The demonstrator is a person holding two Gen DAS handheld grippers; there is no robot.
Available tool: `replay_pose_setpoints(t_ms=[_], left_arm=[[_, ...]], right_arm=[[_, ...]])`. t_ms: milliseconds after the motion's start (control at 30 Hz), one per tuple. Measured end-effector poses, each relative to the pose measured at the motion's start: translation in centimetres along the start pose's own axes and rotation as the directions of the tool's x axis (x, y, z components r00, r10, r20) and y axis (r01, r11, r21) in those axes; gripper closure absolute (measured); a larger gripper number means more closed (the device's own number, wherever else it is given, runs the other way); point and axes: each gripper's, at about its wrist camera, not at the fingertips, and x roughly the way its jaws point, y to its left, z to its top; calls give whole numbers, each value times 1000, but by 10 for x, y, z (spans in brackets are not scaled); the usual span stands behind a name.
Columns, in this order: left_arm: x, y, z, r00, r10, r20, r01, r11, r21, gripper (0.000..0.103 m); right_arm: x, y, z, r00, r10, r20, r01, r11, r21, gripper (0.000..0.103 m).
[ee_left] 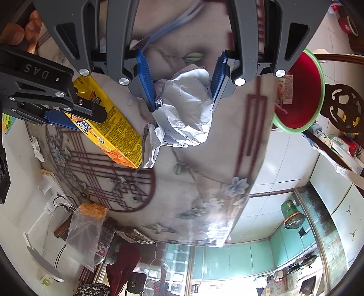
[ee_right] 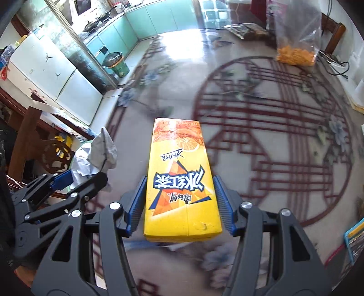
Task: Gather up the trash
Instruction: 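Carry the foil with the left tool to the bucket while the right tool carries the yellow box, then open the left tool over the bucket while the right tool drops the yellow box in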
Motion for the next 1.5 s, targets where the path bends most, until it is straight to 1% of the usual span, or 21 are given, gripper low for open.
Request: replay_pose_setpoints(t_ms=[333,500,600,833,933,1267,1367,1500], left_arm=[[-4,90,-9,999,30,-15,-31,999,-23,60],[-8,130,-11,999,53,-8,-54,997,-57,60],[-8,152,-13,998,68,-9,-69,995,-78,59],[-6,198,-23,995,95,-26,-97,987,-127,59],[-5,215,-29,994,107,-35,-111,983,-148,59],[1,262,-39,988,141,-63,-152,964,-218,59],[4,272,-41,986,152,-70,-164,957,-238,59],[10,284,-44,982,168,-86,-184,949,-256,59]], right_arm=[[17,89,-3,1000,7,-6,-7,999,-46,47],[24,127,-1,1000,24,-7,-24,997,-71,47],[25,146,0,999,37,2,-37,996,-83,47],[40,185,0,998,57,-28,-60,991,-119,47],[48,197,0,997,70,-34,-74,991,-116,47],[85,251,-2,991,89,-98,-107,975,-194,47],[96,263,-4,989,88,-115,-111,971,-213,47],[112,267,-3,987,78,-140,-107,972,-211,47]])
